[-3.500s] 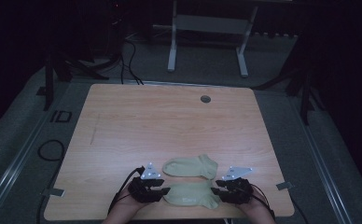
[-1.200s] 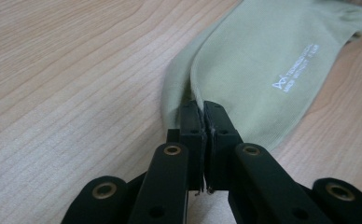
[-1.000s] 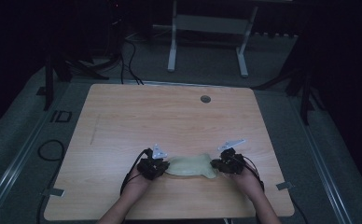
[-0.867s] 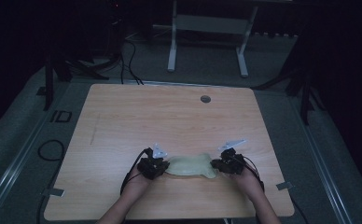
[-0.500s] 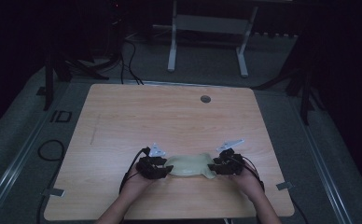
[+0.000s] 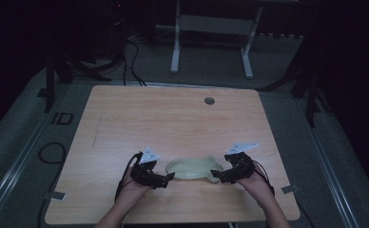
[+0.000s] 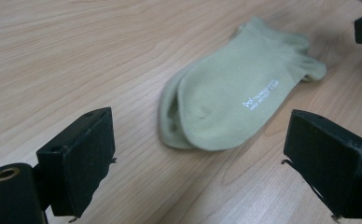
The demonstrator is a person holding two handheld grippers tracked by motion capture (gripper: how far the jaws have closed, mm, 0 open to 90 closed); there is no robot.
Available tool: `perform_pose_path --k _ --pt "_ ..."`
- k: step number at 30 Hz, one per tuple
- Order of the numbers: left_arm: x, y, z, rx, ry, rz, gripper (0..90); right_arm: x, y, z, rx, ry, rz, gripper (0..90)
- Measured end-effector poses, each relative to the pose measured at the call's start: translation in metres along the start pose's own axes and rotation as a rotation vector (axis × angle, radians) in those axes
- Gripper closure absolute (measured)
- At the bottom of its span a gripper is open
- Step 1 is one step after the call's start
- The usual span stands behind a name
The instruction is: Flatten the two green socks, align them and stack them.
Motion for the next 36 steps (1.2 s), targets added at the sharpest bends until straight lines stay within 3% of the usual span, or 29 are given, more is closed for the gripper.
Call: perform_pose_path --k 4,11,21,36 --pt "0.007 -0.013 0.006 -0.035 0.007 0.005 8.9 0.007 0.006 0.005 0.028 0.028 -0.026 12.6" --pt "0.019 -0.03 0.023 -0.063 0.053 0.015 5.1 0.029 0.023 0.015 0.093 0.027 -0.051 13.0" --pt "0.034 -0.04 0.034 -0.085 0.054 0.022 2.1 0.054 0.031 0.019 0.144 -0.001 -0.056 13.1" --pt "0.048 -0.058 0.057 -0.131 0.075 0.017 2.1 0.088 0.042 0.039 0.178 0.042 -0.122 13.3"
Point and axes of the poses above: each handheld gripper's, and its own axes: z roughly backward along the jaws, x roughly out of its underside, y roughly to its right, the point moved 7 cm from there along -z, roughly forward along the jaws, and after that the axes turned 10 degrees about z, right-handed, at the moved point
